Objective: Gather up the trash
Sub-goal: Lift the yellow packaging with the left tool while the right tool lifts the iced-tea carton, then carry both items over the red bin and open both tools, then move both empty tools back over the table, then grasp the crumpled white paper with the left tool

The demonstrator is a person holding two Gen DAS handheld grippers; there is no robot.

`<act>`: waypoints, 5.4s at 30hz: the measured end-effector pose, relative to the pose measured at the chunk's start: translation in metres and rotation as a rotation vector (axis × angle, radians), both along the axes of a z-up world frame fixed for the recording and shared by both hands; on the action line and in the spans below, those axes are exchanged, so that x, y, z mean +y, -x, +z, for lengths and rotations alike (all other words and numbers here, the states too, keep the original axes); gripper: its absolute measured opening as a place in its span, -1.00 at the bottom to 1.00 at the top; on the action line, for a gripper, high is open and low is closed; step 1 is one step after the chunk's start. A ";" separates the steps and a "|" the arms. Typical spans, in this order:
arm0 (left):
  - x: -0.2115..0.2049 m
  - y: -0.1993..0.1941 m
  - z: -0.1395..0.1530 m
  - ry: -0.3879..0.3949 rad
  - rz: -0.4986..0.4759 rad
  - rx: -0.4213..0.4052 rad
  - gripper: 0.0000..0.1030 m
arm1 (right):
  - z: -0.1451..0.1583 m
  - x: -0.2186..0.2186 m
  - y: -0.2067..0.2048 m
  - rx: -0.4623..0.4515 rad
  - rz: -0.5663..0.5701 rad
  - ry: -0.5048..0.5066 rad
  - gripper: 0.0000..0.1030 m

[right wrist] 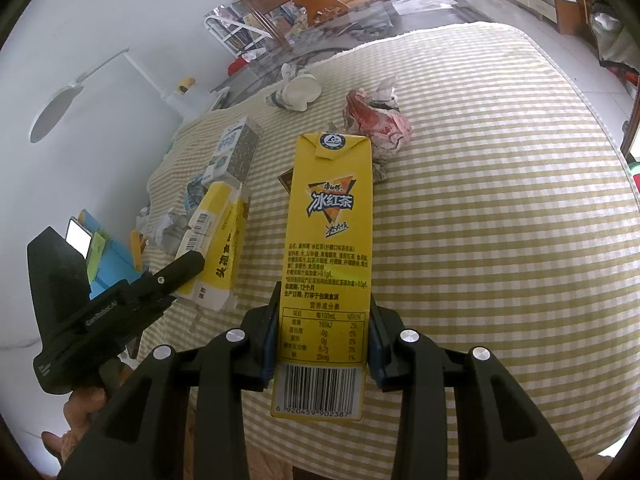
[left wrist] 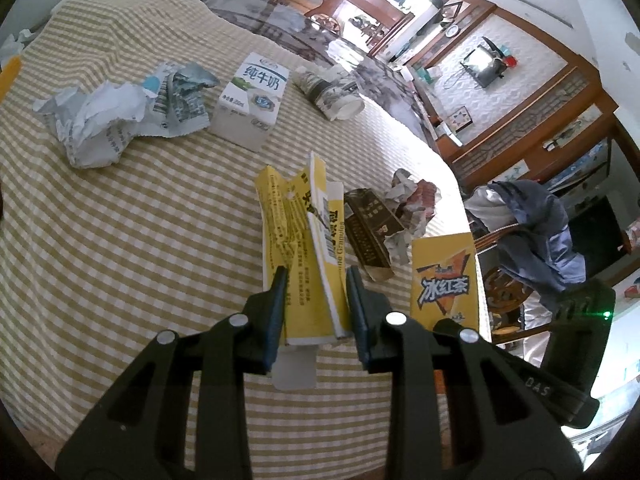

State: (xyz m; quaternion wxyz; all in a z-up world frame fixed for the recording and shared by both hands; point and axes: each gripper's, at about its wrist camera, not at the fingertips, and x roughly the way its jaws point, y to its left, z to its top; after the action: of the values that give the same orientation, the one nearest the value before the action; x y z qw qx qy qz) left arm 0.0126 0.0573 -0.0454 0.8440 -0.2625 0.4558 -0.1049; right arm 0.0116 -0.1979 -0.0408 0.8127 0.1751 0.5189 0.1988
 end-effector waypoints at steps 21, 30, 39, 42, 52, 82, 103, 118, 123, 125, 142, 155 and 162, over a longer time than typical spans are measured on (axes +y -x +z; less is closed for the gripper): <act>-0.024 0.005 0.010 0.089 -0.132 -0.080 -0.44 | 0.004 -0.016 0.000 -0.015 -0.050 -0.027 -0.33; -0.035 0.007 0.010 0.089 -0.171 -0.084 -0.44 | 0.007 -0.020 0.001 -0.024 -0.065 -0.035 -0.33; -0.040 0.006 0.009 0.090 -0.190 -0.083 -0.44 | 0.014 -0.038 -0.001 -0.040 -0.124 -0.074 -0.33; -0.040 0.006 0.009 0.084 -0.192 -0.084 -0.44 | 0.018 -0.038 -0.001 -0.049 -0.122 -0.071 -0.33; -0.056 0.022 0.041 -0.018 -0.178 -0.165 -0.44 | 0.050 -0.071 0.022 -0.151 -0.174 -0.087 -0.33; -0.321 -0.020 0.052 0.019 -0.719 -0.049 -0.44 | 0.003 -0.320 0.107 -0.152 -0.730 -0.197 -0.33; -0.348 -0.015 0.040 -0.072 -0.742 -0.046 0.11 | 0.010 -0.320 0.110 -0.187 -0.771 -0.159 0.23; -0.129 -0.009 0.051 -0.271 -0.306 -0.097 0.41 | 0.074 -0.183 0.066 -0.269 -0.408 -0.170 0.43; -0.032 -0.016 0.050 -0.348 -0.027 -0.066 0.55 | 0.073 -0.116 0.053 -0.277 -0.245 -0.108 0.58; 0.014 -0.018 0.043 -0.335 0.093 -0.035 0.56 | 0.070 -0.096 0.047 -0.273 -0.197 -0.026 0.58; 0.109 -0.054 -0.015 -0.236 0.378 0.236 0.60 | 0.060 -0.088 0.046 -0.239 -0.193 0.016 0.59; 0.102 -0.019 -0.011 -0.011 0.364 0.154 -0.09 | 0.057 -0.090 0.044 -0.223 -0.197 0.016 0.59; 0.035 0.032 0.002 0.000 0.176 0.051 -0.09 | 0.053 -0.074 0.032 -0.199 -0.162 0.074 0.59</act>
State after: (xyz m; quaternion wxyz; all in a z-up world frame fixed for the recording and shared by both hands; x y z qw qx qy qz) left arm -0.0194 0.0919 -0.0434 0.8380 -0.3042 0.4525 -0.0235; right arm -0.0202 -0.2722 0.0120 0.8795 0.1659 0.4269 0.1295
